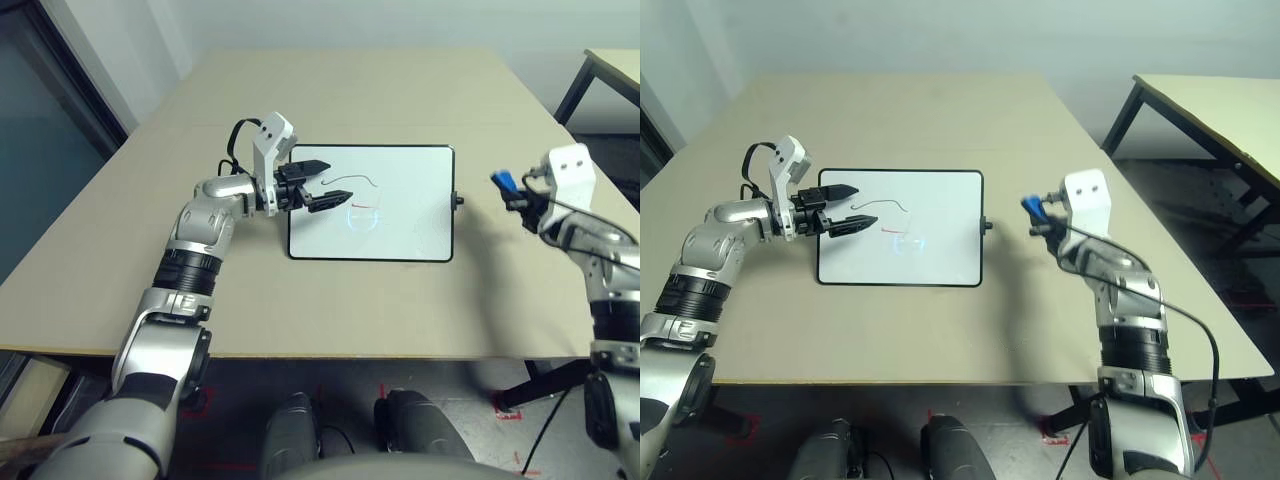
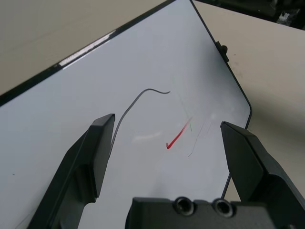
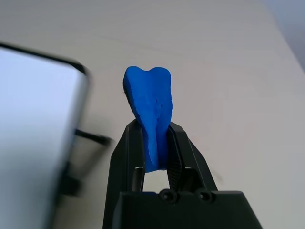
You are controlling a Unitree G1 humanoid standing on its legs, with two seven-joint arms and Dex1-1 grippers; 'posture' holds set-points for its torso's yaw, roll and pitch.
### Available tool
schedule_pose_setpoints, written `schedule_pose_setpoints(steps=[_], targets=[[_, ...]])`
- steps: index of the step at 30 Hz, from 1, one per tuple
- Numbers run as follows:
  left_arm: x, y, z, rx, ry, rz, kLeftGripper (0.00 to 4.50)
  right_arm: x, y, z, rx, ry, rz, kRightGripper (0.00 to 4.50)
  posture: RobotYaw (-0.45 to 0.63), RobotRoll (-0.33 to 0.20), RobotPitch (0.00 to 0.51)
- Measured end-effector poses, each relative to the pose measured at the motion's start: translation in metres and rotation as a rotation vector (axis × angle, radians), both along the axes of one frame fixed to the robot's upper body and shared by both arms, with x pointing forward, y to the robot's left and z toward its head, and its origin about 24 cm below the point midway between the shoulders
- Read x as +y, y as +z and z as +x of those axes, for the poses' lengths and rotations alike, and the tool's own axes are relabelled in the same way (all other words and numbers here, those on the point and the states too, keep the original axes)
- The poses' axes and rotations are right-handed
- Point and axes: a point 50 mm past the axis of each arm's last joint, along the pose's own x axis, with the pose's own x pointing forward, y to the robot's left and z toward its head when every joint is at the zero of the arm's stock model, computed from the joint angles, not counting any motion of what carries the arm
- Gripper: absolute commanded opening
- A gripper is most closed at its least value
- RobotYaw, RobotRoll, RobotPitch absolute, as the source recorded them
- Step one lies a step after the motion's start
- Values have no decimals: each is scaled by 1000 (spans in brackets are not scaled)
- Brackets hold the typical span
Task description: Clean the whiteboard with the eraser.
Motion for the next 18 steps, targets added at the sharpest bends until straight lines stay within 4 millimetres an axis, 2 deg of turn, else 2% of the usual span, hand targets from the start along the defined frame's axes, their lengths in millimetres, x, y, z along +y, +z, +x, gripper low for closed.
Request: schedule_pose_setpoints(steps=[4,8,11,14,18], targets=[[-1,-3,0,11,-3,29,4500,71,7,-11,58,306,-95,616,-234,0,33],[2,-3,-1,21,-12,44,4500,102,-13,-18,134,438,-192,599,-213,0,34],[3,-4,-3,36,-27,62,4500,106,-30,-21,181,452,-285,599,-202,0,37],[4,-5,-6,42,-30,71,4500,104,-54,-28,262,470,-353,599,-190,0,40],[2,-3,-8,36,-36,72,4500,107,-60,-31,276,484,-373,599,-184,0,42]])
